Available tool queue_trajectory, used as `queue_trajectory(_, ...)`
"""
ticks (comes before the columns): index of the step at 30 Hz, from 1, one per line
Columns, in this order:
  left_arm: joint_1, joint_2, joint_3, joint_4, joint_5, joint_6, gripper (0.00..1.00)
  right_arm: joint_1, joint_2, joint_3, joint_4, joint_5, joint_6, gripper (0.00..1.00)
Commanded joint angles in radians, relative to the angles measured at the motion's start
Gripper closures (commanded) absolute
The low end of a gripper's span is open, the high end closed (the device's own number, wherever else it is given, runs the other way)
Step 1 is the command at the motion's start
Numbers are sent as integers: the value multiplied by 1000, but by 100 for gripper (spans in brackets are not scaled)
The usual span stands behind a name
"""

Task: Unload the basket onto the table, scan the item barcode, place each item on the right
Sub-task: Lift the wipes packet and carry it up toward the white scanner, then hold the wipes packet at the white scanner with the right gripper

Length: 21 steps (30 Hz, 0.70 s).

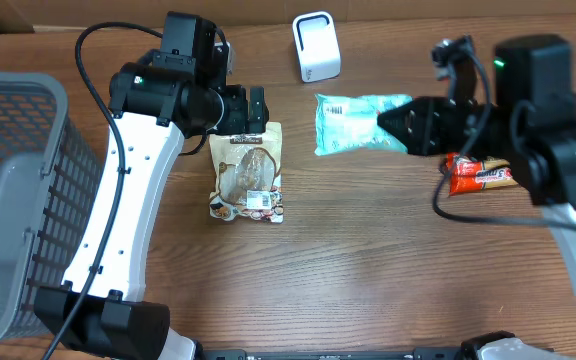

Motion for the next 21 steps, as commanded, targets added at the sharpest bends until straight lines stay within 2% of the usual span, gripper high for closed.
queue_trajectory(1,3,9,5,2,-6,-10,0,66,97,47,37,460,3,96)
queue_trajectory(3,3,9,5,2,-6,-10,0,103,156,47,100,656,-26,96)
queue_trajectory(6,3,9,5,2,-6,-10,0,132,245,47,201,772,-209,96)
queue_trajectory(13,3,9,5,2,-6,-10,0,137,425,47,489,802,-614,96)
queue_trajectory(21,3,9,5,2,-6,-10,0,137,563,47,866,802,-972,96)
